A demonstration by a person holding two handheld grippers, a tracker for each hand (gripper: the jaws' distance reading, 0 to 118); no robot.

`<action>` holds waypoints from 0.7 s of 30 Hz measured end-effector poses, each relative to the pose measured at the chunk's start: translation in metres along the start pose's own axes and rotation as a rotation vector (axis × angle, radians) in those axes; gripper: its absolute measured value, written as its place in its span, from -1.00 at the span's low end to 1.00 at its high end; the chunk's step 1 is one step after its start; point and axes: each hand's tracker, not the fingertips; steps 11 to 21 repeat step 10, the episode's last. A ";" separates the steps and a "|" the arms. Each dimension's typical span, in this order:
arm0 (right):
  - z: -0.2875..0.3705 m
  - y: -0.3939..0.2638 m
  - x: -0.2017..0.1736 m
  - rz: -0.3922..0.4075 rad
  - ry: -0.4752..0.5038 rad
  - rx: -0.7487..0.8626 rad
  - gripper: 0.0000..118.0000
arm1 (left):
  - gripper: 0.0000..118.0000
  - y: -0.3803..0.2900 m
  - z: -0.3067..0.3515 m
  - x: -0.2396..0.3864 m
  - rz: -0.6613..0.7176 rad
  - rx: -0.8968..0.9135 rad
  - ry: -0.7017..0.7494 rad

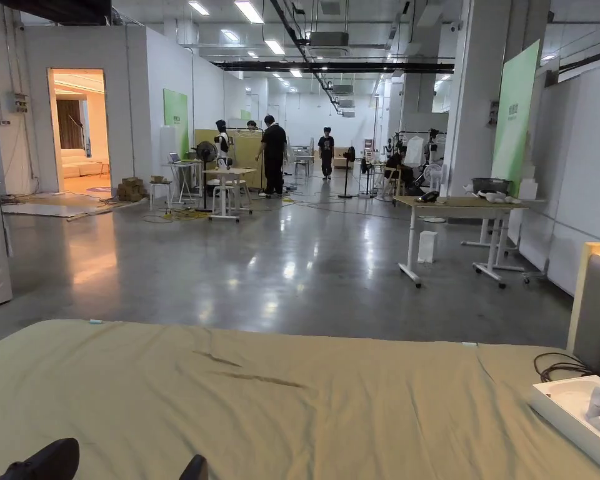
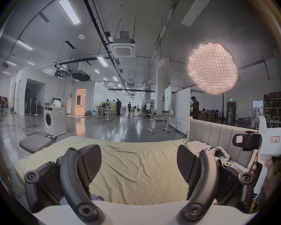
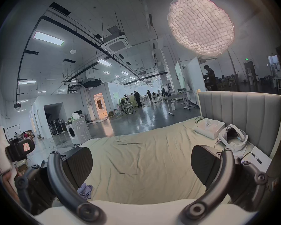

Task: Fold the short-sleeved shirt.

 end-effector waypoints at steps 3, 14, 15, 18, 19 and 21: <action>0.002 0.002 -0.002 -0.005 0.025 0.003 0.99 | 0.68 0.001 0.001 0.001 -0.012 0.000 -0.001; -0.001 0.002 -0.005 0.070 -0.010 -0.005 1.00 | 0.68 0.000 0.000 0.002 -0.018 -0.004 0.001; -0.001 0.002 -0.005 0.070 -0.010 -0.005 1.00 | 0.68 0.000 0.000 0.002 -0.018 -0.004 0.001; -0.001 0.002 -0.005 0.070 -0.010 -0.005 1.00 | 0.68 0.000 0.000 0.002 -0.018 -0.004 0.001; -0.001 0.002 -0.005 0.070 -0.010 -0.005 1.00 | 0.68 0.000 0.000 0.002 -0.018 -0.004 0.001; -0.001 0.002 -0.005 0.070 -0.010 -0.005 1.00 | 0.68 0.000 0.000 0.002 -0.018 -0.004 0.001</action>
